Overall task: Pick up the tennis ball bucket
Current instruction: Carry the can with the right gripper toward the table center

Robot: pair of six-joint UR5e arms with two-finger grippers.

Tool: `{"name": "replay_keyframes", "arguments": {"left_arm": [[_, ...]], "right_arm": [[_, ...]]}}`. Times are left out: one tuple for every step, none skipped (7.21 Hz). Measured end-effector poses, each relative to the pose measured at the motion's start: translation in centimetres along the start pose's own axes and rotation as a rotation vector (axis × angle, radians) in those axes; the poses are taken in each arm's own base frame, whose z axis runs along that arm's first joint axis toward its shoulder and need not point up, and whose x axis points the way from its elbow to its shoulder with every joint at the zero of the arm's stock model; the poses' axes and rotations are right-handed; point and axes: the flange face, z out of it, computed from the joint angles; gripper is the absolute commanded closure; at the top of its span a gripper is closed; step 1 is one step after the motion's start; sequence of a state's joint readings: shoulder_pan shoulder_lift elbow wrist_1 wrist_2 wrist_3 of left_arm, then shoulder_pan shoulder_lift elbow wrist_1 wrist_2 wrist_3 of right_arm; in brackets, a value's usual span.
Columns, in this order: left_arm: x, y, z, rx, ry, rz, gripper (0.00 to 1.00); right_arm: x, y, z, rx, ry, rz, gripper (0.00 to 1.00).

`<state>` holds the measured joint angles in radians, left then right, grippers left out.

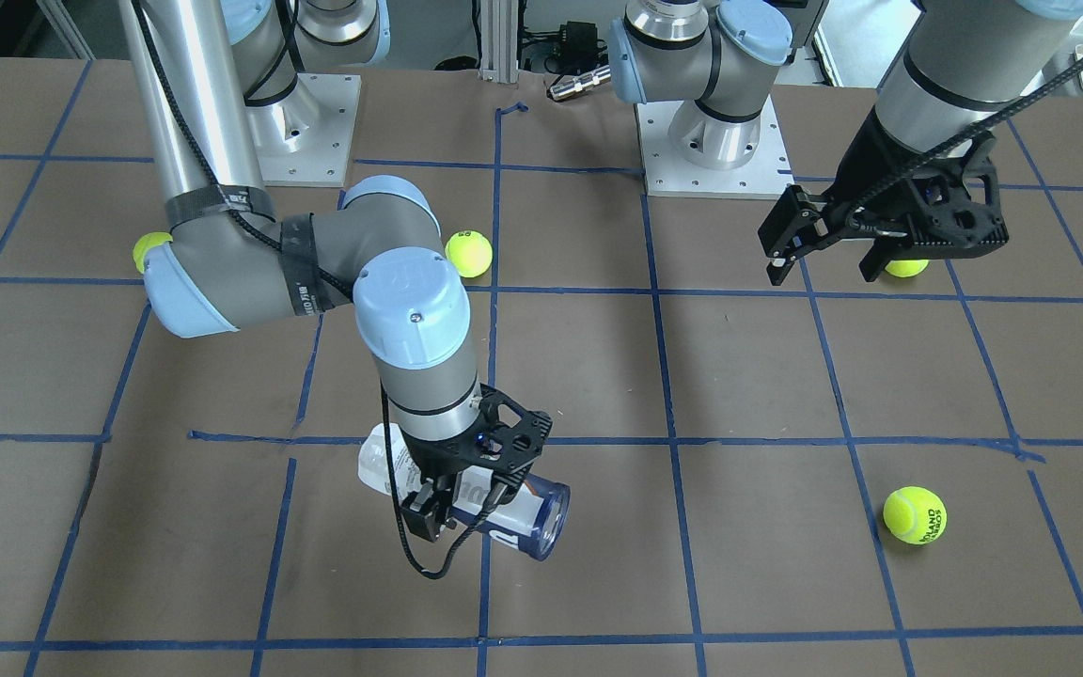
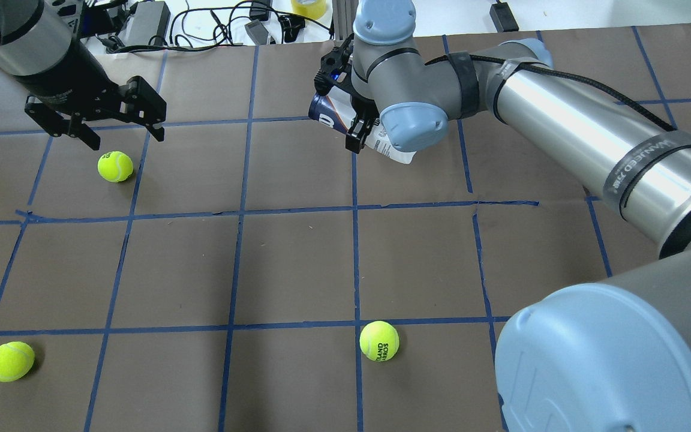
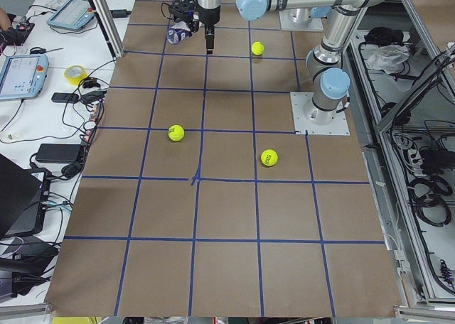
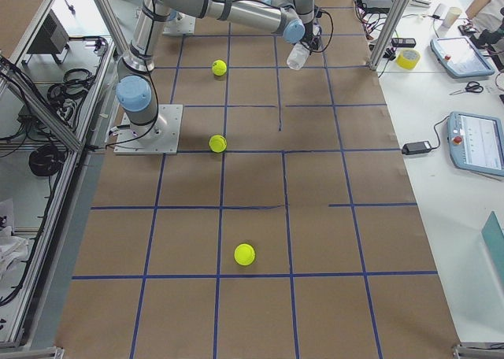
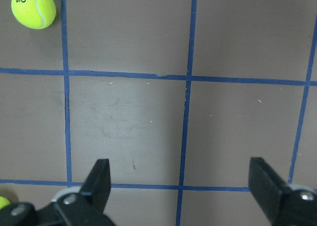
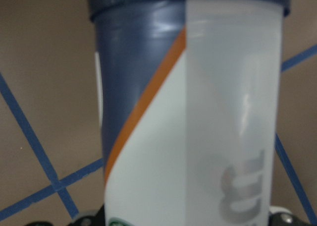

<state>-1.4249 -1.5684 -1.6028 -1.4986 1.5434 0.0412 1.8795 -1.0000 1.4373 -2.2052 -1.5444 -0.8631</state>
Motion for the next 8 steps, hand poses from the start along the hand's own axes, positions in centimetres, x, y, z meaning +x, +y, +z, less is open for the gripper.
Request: {"name": "replay_keyframes", "arguments": {"left_arm": [[-0.7, -0.2, 0.1, 0.0, 0.001, -0.015, 0.0], [-1.1, -0.3, 0.1, -0.002, 0.001, -0.022, 0.0], [-1.2, -0.4, 0.2, -0.004, 0.001, -0.025, 0.0], [-1.3, -0.4, 0.3, -0.005, 0.0, -0.025, 0.0], [-1.3, -0.4, 0.3, -0.007, -0.001, -0.026, 0.0], [-1.3, -0.4, 0.4, -0.009, -0.001, -0.026, 0.0], [-1.3, -0.4, 0.6, -0.012, 0.001, -0.025, 0.0], [-1.2, -0.4, 0.9, -0.017, 0.003, -0.024, 0.0]], "right_arm": [[-1.8, -1.7, 1.1, 0.007, -0.004, -0.121, 0.23], [-3.7, -3.1, 2.3, 0.011, -0.011, -0.209, 0.23], [-5.7, -4.4, 3.4, 0.013, -0.019, -0.286, 0.22], [-7.1, -5.3, 4.3, 0.014, -0.025, -0.342, 0.21], [-8.0, -5.8, 5.5, 0.016, -0.029, -0.379, 0.21], [-8.4, -6.0, 6.5, 0.016, -0.032, -0.399, 0.21], [-8.7, -6.2, 7.4, 0.016, -0.034, -0.408, 0.2], [-8.9, -6.3, 8.1, 0.019, -0.037, -0.411, 0.19]]}}
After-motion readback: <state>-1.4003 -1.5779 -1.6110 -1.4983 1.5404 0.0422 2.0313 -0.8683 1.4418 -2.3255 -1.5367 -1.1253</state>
